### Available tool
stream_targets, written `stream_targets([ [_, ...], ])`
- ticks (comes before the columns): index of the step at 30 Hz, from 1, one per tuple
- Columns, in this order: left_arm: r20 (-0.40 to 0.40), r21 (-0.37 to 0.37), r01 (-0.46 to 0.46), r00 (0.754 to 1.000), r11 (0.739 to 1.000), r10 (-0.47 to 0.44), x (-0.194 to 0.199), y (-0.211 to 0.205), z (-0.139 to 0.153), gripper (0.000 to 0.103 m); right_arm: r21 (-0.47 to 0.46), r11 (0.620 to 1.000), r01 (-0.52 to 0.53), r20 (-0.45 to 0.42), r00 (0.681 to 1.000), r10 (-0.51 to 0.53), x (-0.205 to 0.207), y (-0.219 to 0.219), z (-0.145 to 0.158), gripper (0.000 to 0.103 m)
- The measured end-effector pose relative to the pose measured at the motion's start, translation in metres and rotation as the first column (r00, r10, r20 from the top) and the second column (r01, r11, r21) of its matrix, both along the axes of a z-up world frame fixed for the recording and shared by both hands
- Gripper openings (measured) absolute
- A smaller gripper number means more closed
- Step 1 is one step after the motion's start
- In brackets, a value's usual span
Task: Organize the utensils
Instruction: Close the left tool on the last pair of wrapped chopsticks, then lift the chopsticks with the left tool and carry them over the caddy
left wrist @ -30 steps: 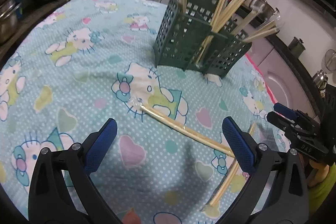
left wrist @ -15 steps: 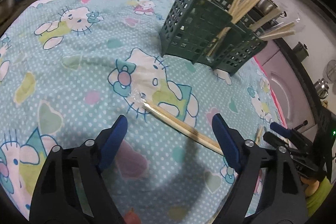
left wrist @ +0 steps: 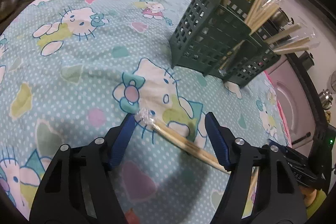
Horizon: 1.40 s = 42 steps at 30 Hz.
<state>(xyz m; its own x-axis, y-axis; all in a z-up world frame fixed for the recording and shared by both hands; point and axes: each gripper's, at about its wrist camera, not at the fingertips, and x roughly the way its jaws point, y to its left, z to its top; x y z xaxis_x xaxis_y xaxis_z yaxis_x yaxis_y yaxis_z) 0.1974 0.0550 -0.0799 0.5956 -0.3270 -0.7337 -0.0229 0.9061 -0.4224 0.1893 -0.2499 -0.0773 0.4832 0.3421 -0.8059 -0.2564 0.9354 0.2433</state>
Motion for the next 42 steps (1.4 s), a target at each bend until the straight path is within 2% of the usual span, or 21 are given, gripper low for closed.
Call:
stream_targets([
  [4, 0.003, 0.031, -0.010, 1.000, 0.999, 0.010, 0.005, -0.001, 0.000, 0.054, 0.009, 1.000, 0.012, -0.004, 1.000, -0.012, 0.006, -0.001, 0.000, 0.035],
  [6, 0.004, 0.041, -0.017, 1.000, 0.999, 0.017, 0.006, 0.000, 0.000, 0.049, 0.010, 1.000, 0.009, -0.002, 1.000, -0.009, 0.006, -0.001, 0.001, 0.024],
  [12, 0.004, 0.055, -0.038, 0.999, 0.998, 0.038, 0.004, 0.006, -0.001, 0.033, 0.022, 1.000, 0.020, 0.013, 1.000, -0.021, 0.000, -0.008, 0.004, 0.009],
  [21, 0.014, 0.007, -0.025, 1.000, 1.000, 0.025, -0.002, 0.014, -0.001, 0.008, 0.041, 0.999, 0.024, 0.086, 0.996, -0.028, -0.006, -0.011, 0.030, 0.007],
  [31, 0.100, -0.040, 0.037, 0.994, 0.999, -0.032, -0.020, 0.008, 0.028, 0.003, 0.026, 1.000, 0.014, 0.156, 0.988, -0.018, -0.009, -0.007, 0.054, 0.006],
  [42, 0.196, -0.036, 0.129, 0.973, 0.991, -0.119, -0.028, -0.017, 0.075, 0.003, 0.009, 0.999, -0.047, 0.254, 0.966, 0.043, -0.015, 0.003, 0.096, 0.005],
])
